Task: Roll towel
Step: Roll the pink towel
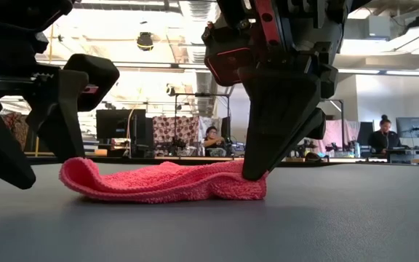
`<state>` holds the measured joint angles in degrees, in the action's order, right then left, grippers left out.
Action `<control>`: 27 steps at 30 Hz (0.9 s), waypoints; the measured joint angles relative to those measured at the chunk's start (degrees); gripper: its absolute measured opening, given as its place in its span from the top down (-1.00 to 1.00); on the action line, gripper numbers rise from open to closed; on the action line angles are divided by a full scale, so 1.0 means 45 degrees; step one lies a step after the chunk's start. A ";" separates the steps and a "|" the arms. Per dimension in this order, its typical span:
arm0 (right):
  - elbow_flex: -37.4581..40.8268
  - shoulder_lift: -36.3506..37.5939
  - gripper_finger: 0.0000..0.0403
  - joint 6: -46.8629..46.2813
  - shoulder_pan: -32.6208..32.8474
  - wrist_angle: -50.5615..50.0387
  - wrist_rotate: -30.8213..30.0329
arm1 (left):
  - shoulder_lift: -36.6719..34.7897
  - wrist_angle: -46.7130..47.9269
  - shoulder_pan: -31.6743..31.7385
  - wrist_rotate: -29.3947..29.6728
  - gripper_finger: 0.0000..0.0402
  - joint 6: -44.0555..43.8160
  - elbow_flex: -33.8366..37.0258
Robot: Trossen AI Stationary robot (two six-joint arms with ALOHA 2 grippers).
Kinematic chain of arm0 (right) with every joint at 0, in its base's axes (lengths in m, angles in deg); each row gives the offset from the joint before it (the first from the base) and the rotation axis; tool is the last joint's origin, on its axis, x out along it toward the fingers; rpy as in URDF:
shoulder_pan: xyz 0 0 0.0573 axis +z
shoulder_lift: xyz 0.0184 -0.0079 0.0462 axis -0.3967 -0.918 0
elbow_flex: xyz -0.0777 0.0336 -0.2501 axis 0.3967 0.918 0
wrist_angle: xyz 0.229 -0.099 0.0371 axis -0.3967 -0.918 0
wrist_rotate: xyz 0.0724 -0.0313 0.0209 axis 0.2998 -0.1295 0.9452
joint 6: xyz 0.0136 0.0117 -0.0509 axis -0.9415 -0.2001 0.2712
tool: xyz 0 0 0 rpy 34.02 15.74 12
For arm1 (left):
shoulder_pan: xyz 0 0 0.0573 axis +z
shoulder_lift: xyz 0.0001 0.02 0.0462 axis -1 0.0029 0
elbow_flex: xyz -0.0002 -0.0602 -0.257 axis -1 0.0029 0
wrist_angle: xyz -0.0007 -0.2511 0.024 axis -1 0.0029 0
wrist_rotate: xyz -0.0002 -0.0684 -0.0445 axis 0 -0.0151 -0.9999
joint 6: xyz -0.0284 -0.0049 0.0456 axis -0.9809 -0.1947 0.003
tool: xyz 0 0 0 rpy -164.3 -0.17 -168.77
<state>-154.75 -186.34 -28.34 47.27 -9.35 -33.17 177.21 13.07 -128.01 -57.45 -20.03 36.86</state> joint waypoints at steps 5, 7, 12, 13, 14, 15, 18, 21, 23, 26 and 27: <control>0.0000 0.0000 0.91 -0.0029 0.0000 0.0000 -0.0005 | 0.0000 -0.0051 -0.0015 0.0500 0.27 0.0281 0.0000; 0.0000 0.0000 0.91 -0.0025 0.0000 -0.0002 -0.0005 | 0.0000 -0.0058 -0.0015 0.0579 0.27 0.0305 0.0000; 0.0000 0.0000 0.91 -0.0024 0.0000 0.0000 -0.0010 | 0.0000 -0.0085 0.0070 0.0147 0.27 0.0378 0.0000; 0.0000 0.0000 0.91 -0.0024 0.0000 -0.0002 -0.0015 | 0.0000 -0.0141 0.0107 0.0011 0.27 0.0490 0.0000; 0.0000 0.0000 0.91 -0.0024 0.0000 0.0000 -0.0015 | 0.0000 -0.0216 0.0151 -0.0076 0.27 0.0617 0.0000; 0.0000 0.0000 0.91 -0.0022 0.0000 -0.0002 -0.0015 | 0.0000 -0.0298 0.0204 -0.0152 0.27 0.0752 0.0000; 0.0000 0.0000 0.91 -0.0019 0.0000 0.0000 -0.0019 | 0.0000 -0.0509 0.0355 -0.0340 0.27 0.1035 0.0000; 0.0000 0.0000 0.91 -0.0024 0.0000 0.0000 -0.0019 | 0.0000 -0.0670 0.0568 -0.0464 0.28 0.0640 0.0010; 0.0000 0.0000 0.91 -0.0019 0.0000 0.0000 -0.0019 | 0.0000 -0.0818 0.0783 -0.0874 0.33 0.0034 0.0057; 0.0000 0.0000 0.91 -0.0020 0.0000 -0.0005 -0.0019 | 0.0245 -0.0795 0.1002 -0.1533 0.47 -0.0809 0.0068; 0.0000 0.0000 0.91 -0.0019 0.0000 0.0000 -0.0019 | 0.0393 -0.0755 0.1025 -0.1754 0.54 -0.0972 0.0071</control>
<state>-154.75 -186.34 -28.43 47.27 -9.35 -33.26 178.98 9.67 -123.39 -65.34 -24.41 37.18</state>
